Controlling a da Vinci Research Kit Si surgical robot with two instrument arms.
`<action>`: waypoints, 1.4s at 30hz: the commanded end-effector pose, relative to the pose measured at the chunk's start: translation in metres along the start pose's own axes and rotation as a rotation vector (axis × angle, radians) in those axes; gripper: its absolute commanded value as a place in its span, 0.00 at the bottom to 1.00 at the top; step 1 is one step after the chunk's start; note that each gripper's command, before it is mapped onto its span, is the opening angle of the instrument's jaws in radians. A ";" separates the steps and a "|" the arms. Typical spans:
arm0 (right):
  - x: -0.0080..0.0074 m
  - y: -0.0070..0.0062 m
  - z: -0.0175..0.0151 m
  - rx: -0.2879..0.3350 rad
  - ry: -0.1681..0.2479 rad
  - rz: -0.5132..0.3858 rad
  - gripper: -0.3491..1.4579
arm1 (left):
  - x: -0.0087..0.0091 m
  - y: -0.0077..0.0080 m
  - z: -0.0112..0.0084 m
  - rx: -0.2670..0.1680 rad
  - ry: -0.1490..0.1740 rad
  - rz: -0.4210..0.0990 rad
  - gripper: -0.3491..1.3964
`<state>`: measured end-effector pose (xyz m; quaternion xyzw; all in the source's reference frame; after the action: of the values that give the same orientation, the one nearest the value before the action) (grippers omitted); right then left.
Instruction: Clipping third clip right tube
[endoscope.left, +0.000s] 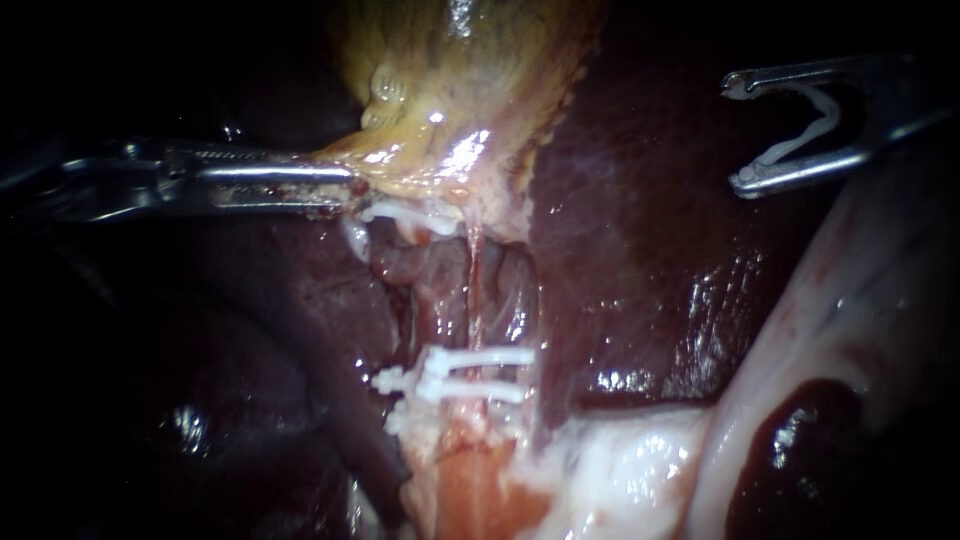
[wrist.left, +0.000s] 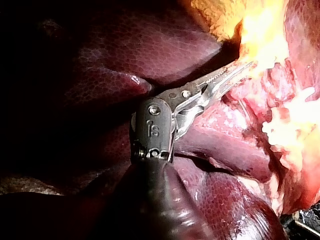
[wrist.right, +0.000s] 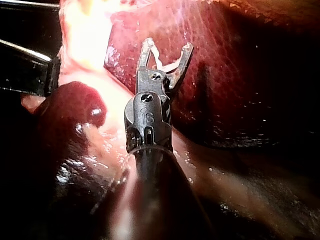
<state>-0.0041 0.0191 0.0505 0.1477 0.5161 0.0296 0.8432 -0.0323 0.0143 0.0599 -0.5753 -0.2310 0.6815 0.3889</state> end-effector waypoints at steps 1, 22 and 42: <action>0.0000 0.0000 0.0000 0.000 0.000 0.000 0.47 | 0.0001 0.0000 -0.0001 -0.001 0.000 0.000 0.00; 0.0006 -0.0002 0.0005 -0.001 0.000 0.001 0.47 | 0.0118 0.0051 -0.0107 -0.003 0.172 0.064 0.00; 0.0059 -0.0057 0.0127 0.082 0.025 0.263 0.47 | 0.0103 0.0046 -0.0092 0.009 0.170 0.074 0.00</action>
<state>0.0097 0.0118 0.0493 0.2540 0.5029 0.1263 0.8165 -0.0250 0.0186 0.0480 -0.6382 -0.1731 0.6448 0.3833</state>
